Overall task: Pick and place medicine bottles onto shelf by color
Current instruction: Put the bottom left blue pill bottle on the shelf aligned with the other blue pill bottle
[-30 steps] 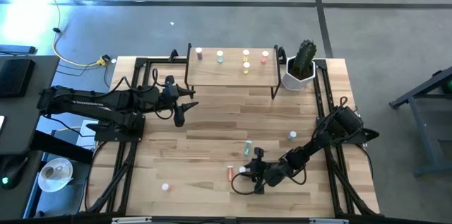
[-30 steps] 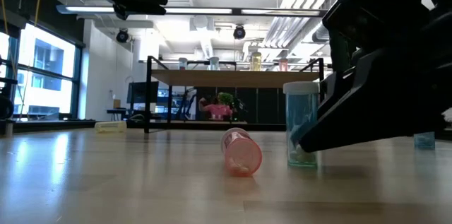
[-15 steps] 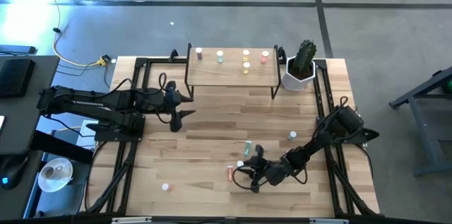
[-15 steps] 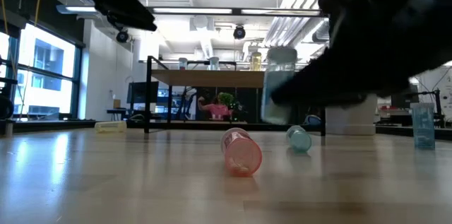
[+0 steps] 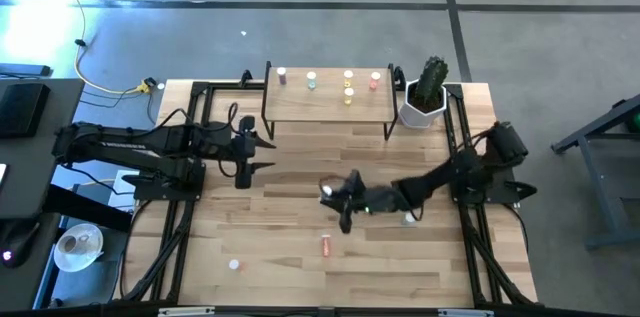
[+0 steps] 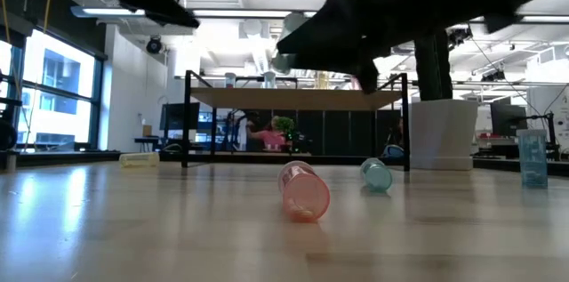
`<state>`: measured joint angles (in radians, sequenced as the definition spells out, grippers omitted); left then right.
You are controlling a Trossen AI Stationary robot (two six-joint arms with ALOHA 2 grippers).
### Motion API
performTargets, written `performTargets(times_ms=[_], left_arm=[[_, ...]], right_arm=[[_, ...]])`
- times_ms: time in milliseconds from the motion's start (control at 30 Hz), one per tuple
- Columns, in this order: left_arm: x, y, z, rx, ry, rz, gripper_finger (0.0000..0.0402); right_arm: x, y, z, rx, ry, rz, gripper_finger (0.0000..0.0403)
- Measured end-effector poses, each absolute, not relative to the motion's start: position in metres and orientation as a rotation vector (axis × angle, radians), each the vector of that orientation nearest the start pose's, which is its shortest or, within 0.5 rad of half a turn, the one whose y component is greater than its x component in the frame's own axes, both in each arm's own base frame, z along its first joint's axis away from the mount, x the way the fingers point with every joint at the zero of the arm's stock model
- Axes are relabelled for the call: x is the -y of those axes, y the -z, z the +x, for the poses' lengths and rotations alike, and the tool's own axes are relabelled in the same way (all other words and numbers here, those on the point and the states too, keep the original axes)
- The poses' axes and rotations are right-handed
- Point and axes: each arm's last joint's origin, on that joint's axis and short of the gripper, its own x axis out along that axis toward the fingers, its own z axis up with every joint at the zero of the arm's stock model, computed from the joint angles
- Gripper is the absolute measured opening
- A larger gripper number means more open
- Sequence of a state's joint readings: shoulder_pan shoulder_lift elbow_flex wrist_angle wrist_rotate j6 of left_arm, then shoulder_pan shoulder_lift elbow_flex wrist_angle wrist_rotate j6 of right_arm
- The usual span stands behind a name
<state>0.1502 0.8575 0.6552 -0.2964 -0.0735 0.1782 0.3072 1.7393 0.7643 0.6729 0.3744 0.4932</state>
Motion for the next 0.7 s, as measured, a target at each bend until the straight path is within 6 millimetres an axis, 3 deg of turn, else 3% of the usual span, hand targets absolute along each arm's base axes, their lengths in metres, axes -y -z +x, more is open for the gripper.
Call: performTargets(times_ms=[167, 367, 700], left_arm=[[-0.037, -0.286, 0.187, -0.478, -0.144, 0.189, 0.02], [-0.049, -0.297, 0.195, -0.481, -0.14, 0.24, 0.02], [-0.08, -0.293, 0.223, -0.545, -0.112, 0.168, 0.02]], right_arm=[[-0.061, -0.174, 0.341, -0.289, 0.089, 0.419, 0.0068], [-0.036, -0.192, 0.362, -0.437, 0.113, 0.323, 0.0068], [-0.008, -0.228, 0.381, -0.506, 0.162, 0.176, 0.0068]])
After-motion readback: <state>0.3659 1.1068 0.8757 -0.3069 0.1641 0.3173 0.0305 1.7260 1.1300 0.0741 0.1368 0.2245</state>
